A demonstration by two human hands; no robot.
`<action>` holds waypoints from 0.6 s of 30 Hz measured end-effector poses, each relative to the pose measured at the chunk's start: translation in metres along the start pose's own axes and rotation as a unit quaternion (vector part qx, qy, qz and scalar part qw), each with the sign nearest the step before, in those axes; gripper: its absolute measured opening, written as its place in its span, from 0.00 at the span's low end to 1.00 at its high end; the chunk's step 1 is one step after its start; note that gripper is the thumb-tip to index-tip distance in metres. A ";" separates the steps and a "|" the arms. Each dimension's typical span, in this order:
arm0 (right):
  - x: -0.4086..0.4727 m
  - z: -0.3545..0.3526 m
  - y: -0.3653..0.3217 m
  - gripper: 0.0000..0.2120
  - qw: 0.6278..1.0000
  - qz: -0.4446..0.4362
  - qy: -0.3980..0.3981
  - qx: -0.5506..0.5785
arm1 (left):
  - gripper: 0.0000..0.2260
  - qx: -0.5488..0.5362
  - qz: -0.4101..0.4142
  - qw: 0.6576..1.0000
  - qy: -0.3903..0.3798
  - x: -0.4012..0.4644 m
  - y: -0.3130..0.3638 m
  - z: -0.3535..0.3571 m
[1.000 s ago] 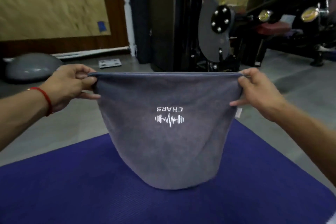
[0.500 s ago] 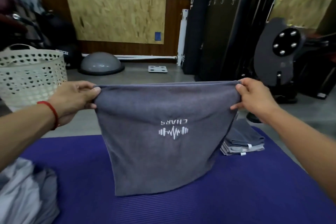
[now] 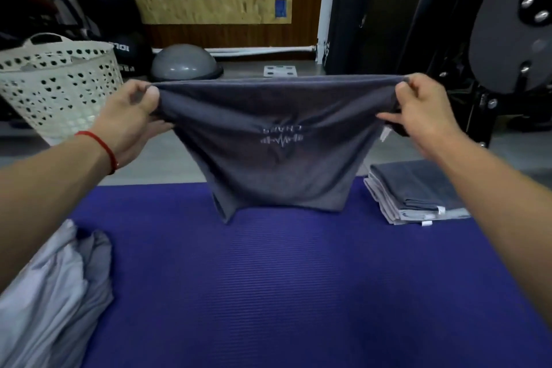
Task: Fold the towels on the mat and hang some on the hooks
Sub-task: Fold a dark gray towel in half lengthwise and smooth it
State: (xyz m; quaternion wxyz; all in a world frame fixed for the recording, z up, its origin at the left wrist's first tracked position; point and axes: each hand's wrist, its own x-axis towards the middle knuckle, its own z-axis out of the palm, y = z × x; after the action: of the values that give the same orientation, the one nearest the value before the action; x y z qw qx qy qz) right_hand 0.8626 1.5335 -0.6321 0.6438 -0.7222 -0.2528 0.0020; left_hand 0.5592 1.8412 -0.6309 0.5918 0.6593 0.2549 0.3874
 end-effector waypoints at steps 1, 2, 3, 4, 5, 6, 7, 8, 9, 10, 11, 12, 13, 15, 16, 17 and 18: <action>-0.009 -0.006 0.004 0.07 1.000 -0.012 -0.007 -0.001 | 0.07 -0.009 -0.003 1.000 -0.013 -0.008 -0.007 -0.004; -0.022 -0.011 0.011 0.07 1.000 -0.024 -0.017 0.001 | 0.07 -0.014 -0.007 1.000 -0.022 -0.019 -0.016 -0.009; -0.036 -0.016 0.025 0.07 0.999 -0.026 -0.030 0.002 | 0.07 -0.015 -0.011 0.999 -0.032 -0.031 -0.029 -0.015; -0.051 -0.020 0.042 0.07 0.999 -0.020 -0.044 -0.001 | 0.06 -0.008 -0.015 0.999 -0.043 -0.045 -0.046 -0.021; -0.068 -0.025 0.062 0.08 0.998 -0.009 -0.059 -0.015 | 0.05 0.010 -0.023 0.998 -0.056 -0.061 -0.064 -0.028; -0.086 -0.029 0.086 0.09 0.997 0.006 -0.073 -0.037 | 0.04 0.037 -0.029 0.996 -0.073 -0.081 -0.083 -0.034; -0.103 -0.034 0.111 0.10 0.994 0.020 -0.091 -0.062 | 0.03 0.076 -0.030 0.992 -0.094 -0.101 -0.103 -0.042; -0.122 -0.041 0.137 0.10 0.988 0.033 -0.119 -0.096 | 0.02 0.124 -0.029 0.984 -0.121 -0.124 -0.126 -0.051; -0.142 -0.048 0.159 0.10 0.977 0.034 -0.157 -0.139 | 0.02 0.180 -0.032 0.972 -0.150 -0.147 -0.149 -0.060; -0.163 -0.057 0.177 0.10 0.960 0.023 -0.200 -0.194 | 0.03 0.239 -0.039 0.954 -0.175 -0.172 -0.171 -0.068; -0.184 -0.067 0.194 0.10 0.937 0.003 -0.244 -0.250 | 0.06 0.289 -0.047 0.935 -0.198 -0.197 -0.193 -0.075; -0.205 -0.076 0.208 0.11 0.910 -0.025 -0.290 -0.295 | 0.09 0.326 -0.054 0.919 -0.216 -0.221 -0.216 -0.083; -0.225 -0.085 0.221 0.10 0.875 -0.049 -0.344 -0.337 | 0.09 0.348 -0.060 0.907 -0.227 -0.246 -0.237 -0.089; -0.265 -0.101 0.240 0.09 0.785 -0.068 -0.454 -0.416 | 0.10 0.375 -0.056 0.894 -0.239 -0.291 -0.268 -0.095; -0.283 -0.108 0.246 0.07 0.740 -0.074 -0.497 -0.448 | 0.13 0.381 -0.053 0.891 -0.242 -0.313 -0.276 -0.096; -0.299 -0.113 0.248 0.06 0.709 -0.079 -0.523 -0.466 | 0.17 0.390 -0.044 0.887 -0.244 -0.332 -0.280 -0.098; -0.313 -0.117 0.247 0.05 0.694 -0.082 -0.535 -0.475 | 0.20 0.397 -0.024 0.883 -0.250 -0.347 -0.286 -0.102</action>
State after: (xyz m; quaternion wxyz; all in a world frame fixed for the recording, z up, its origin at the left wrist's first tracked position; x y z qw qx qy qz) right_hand 0.7182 1.2989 -0.9430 -0.0317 -0.7855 -0.5795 0.2149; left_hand 0.3132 1.6731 -0.9829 0.3337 0.9077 0.2468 0.0617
